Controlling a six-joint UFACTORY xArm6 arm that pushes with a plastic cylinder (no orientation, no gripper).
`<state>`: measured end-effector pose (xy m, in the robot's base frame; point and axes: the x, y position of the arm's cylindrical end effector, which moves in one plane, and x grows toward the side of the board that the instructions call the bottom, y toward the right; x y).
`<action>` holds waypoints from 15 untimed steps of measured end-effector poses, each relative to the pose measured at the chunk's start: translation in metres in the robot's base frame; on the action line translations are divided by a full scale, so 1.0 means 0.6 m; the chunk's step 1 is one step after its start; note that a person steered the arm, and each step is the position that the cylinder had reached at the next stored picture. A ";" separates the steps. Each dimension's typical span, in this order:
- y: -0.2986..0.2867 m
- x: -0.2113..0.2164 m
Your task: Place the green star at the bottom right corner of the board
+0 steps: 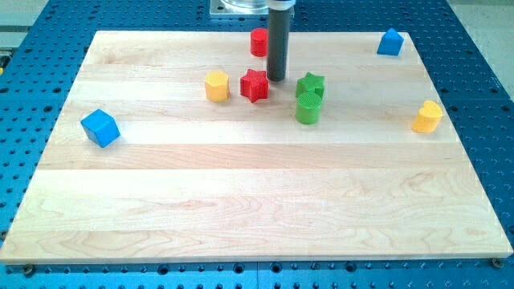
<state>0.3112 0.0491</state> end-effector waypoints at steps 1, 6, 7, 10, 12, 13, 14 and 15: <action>0.039 0.004; 0.059 0.085; 0.098 0.085; 0.149 0.130; 0.180 0.174; 0.230 0.170; 0.251 0.168; 0.260 0.182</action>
<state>0.4205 0.2052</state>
